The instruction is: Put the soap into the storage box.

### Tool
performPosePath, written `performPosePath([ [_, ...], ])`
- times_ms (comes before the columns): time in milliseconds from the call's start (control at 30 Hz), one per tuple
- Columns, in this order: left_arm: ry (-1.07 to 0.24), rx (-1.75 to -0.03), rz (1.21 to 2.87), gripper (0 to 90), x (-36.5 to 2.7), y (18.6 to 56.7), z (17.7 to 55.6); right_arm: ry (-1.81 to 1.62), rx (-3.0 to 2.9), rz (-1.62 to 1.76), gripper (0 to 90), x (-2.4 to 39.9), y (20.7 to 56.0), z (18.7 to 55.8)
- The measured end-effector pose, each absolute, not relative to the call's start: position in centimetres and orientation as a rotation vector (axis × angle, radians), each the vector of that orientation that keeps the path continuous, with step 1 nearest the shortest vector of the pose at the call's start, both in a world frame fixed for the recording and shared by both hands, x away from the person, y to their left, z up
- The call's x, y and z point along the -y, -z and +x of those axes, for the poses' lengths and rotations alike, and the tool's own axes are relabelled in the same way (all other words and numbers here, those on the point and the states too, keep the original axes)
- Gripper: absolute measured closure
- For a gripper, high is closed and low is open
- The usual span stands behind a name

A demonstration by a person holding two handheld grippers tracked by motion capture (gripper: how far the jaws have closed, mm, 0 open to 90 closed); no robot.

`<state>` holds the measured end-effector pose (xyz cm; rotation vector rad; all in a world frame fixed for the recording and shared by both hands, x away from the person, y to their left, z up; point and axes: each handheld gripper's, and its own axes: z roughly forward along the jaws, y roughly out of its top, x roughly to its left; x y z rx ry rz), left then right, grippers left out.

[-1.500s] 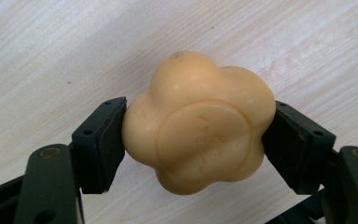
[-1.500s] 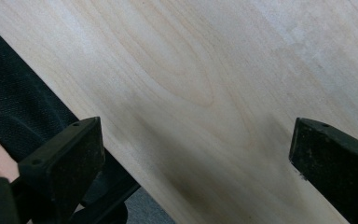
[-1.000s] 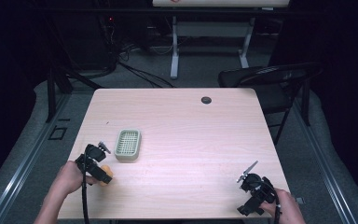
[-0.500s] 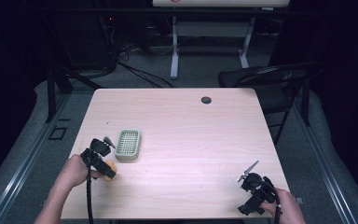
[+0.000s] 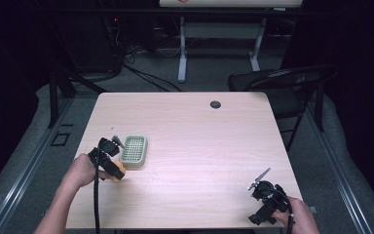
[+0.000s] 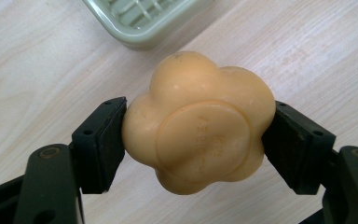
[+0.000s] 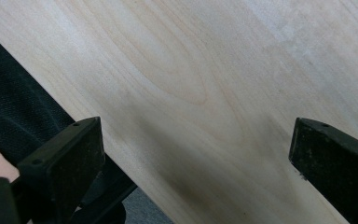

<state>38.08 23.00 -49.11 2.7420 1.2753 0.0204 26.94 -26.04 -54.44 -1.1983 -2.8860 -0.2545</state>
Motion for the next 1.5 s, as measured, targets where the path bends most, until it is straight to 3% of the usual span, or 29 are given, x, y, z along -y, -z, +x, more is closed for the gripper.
performPosePath([
  [1500,-0.085,-1.247,2.788,26.6,-20.2,45.8,44.5,0.258,2.878,-1.196,2.9,26.1,54.6,27.0],
])
